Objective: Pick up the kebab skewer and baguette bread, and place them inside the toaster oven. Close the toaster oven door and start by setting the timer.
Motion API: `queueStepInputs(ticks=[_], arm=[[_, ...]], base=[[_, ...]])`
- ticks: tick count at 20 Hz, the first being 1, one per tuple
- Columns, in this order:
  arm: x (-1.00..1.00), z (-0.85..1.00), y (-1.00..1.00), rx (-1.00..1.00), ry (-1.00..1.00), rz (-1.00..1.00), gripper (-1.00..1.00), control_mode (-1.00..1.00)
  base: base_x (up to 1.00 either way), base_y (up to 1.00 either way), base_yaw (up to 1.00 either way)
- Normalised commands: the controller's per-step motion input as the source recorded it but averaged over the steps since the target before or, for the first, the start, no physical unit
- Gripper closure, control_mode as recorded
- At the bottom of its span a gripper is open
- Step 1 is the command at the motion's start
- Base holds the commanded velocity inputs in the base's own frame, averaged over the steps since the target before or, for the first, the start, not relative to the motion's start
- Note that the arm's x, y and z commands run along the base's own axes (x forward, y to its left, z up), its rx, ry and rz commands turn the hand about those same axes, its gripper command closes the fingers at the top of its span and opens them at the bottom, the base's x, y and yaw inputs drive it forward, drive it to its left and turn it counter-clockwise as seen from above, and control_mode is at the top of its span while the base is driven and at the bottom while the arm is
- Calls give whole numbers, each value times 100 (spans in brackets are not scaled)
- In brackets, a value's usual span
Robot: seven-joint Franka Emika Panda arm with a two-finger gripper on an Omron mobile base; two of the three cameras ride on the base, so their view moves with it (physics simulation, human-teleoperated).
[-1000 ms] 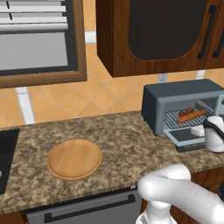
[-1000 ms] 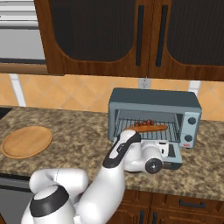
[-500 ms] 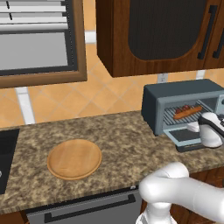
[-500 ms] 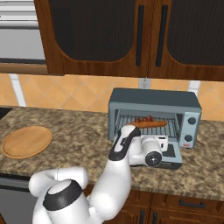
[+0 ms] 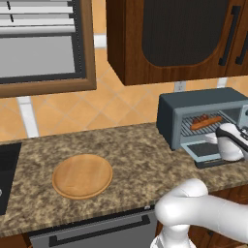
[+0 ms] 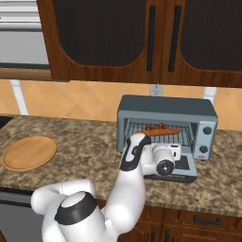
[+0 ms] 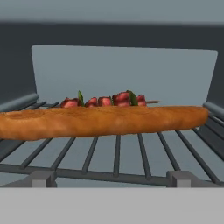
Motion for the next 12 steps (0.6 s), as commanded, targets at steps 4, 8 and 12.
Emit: queueStepInputs(ticks=[4, 8, 12], arm=[[17, 0, 0, 0, 0, 0, -100, -100], [19, 0, 0, 0, 0, 0, -100, -100], [23, 0, 0, 0, 0, 0, -100, -100]], base=[[0, 0, 0], [0, 0, 0], [0, 0, 0]])
